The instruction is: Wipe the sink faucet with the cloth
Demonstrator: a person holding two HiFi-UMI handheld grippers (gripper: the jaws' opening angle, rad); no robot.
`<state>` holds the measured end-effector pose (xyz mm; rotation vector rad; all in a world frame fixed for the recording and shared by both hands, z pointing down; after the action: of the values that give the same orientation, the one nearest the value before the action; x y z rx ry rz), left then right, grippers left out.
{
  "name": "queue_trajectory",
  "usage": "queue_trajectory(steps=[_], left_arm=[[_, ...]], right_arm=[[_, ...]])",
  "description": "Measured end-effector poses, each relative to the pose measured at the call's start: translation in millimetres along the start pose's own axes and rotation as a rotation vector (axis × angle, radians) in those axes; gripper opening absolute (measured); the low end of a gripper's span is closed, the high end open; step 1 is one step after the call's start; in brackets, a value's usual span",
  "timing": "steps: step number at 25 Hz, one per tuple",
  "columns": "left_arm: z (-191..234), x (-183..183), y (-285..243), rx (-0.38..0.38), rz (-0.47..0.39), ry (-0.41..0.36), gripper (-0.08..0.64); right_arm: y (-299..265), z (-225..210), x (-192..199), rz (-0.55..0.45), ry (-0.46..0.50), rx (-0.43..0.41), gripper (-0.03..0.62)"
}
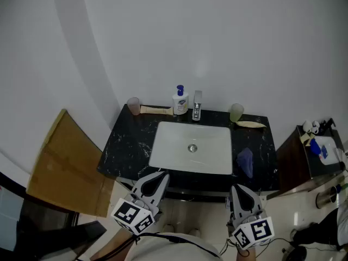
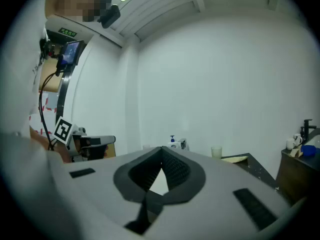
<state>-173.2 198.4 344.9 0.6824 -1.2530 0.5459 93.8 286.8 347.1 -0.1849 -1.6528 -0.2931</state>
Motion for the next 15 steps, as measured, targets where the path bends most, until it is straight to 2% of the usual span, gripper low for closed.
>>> queue_trajectory(steps=[7, 15], left_arm=[[-9.5, 7.0, -0.6, -0.013, -0.004, 0.003, 0.002], [-29.8, 15.2, -3.0, -0.04, 0.029, -0.002, 0.002]], right_arm=[[6.8, -7.0, 2.9, 0.008, -0.008, -0.017, 0.003], [16.7, -21.9, 10.0, 0.021, -0.04, -0.049, 0.003]])
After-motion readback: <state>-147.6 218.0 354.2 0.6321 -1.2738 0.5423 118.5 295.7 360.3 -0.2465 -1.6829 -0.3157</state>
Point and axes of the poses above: the fingertips, and each gripper's own axes: y backward along the fingers, z to its left, x out of its underside, the point moved 8 cm from there along y, backward along the fingers, and after that the axes turned 9 degrees about -z, right-handed, at the moved point
